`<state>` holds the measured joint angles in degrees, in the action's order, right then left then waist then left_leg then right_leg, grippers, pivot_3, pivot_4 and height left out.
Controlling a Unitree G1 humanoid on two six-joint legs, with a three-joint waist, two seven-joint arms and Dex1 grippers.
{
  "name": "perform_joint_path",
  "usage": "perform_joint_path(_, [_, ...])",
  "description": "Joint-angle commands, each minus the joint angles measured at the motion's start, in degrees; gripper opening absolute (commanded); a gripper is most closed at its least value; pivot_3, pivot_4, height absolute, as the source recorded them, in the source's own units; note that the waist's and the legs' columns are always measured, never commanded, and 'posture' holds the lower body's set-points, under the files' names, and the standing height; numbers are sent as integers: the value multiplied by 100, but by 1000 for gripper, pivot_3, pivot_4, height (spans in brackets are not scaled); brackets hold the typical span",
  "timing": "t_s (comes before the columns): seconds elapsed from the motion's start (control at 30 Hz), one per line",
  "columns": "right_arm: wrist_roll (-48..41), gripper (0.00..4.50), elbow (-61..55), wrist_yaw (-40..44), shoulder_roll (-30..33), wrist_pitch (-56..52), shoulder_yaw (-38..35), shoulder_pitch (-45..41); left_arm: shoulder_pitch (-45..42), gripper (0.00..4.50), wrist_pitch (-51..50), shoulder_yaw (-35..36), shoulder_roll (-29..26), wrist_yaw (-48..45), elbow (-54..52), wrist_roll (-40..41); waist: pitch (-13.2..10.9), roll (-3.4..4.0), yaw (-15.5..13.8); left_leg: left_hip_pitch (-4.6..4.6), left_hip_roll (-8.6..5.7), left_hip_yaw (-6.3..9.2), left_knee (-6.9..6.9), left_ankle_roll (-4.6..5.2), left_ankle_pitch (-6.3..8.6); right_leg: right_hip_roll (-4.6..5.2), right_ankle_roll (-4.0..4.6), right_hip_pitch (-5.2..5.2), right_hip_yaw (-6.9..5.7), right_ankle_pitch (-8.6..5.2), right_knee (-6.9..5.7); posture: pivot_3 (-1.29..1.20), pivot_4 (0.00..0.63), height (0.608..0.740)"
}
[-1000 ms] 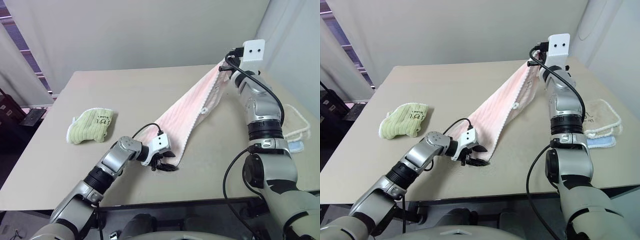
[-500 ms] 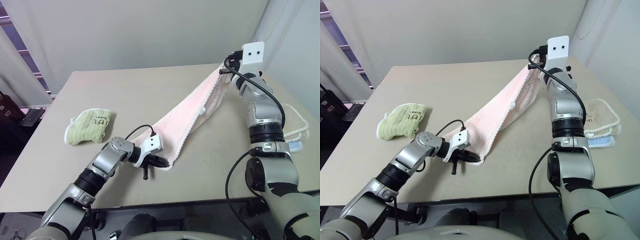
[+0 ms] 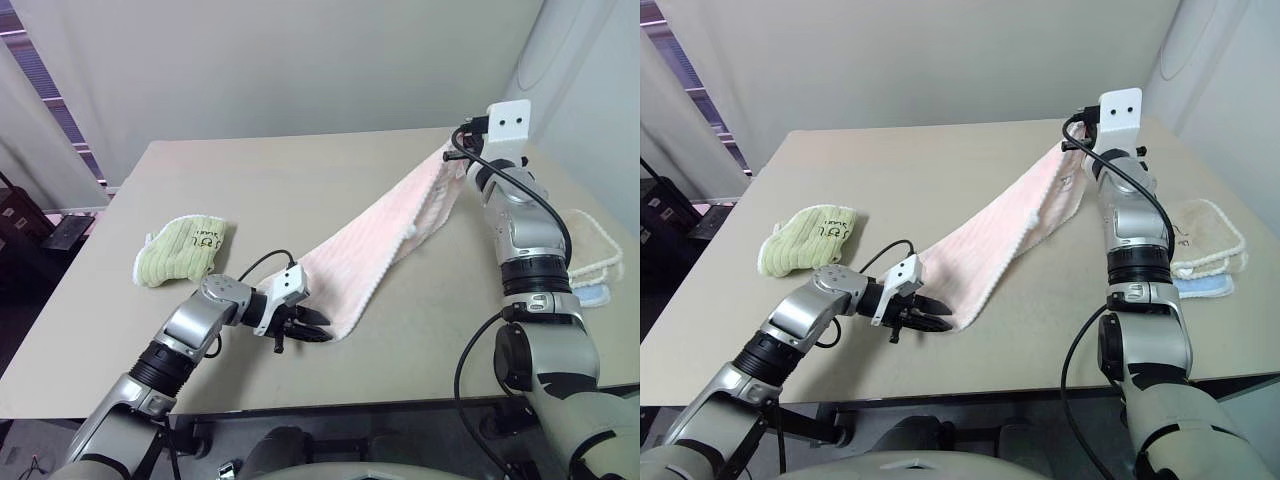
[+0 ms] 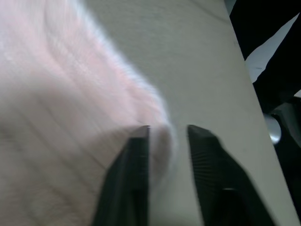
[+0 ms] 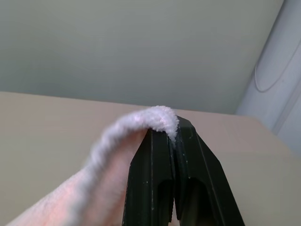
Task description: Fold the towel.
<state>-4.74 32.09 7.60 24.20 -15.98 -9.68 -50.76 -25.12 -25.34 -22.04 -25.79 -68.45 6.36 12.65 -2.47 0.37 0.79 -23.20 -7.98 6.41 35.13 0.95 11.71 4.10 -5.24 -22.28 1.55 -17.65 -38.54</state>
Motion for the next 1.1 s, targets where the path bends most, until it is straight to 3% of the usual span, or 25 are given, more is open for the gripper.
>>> perform_joint_path(0.03, [0,0,-331,-3,55,21,-44,-99,-58,1940,417,-110,161,177,163,-248,0,0,8,0,0,0,1,0,0,0,0,0,0,0,0,0,0,740])
perform_joint_path(0.23, [12,0,-370,20,91,-8,-35,-134,-169,1940,652,-526,238,330,670,-830,2,1,6,2,1,1,0,-1,-1,-1,1,-1,0,1,-1,0,0,740])
perform_joint_path(0.63, [80,0,-417,10,174,-85,14,-87,-273,1940,316,-957,63,-15,746,-1166,9,6,8,11,0,4,4,-2,-2,-2,5,10,1,3,0,0,0,740])
perform_joint_path(0.73, [118,0,-438,-6,193,-71,42,-84,-275,1349,-44,-1128,-18,-217,746,-1197,17,5,14,13,0,4,4,-2,-2,-3,5,12,1,3,0,0,0,740])
perform_joint_path(0.87, [136,0,-470,-8,188,-87,32,-71,-253,32,-169,-1113,-5,-280,707,-1129,22,8,28,38,1,5,-6,-2,-1,-5,5,33,3,2,2,0,0,740])
perform_joint_path(1.1, [186,0,-533,-13,206,-88,33,-11,-232,32,-193,-905,-24,-258,742,-1013,22,8,35,83,13,15,-18,1,2,-16,22,85,0,-11,22,0,0,740])
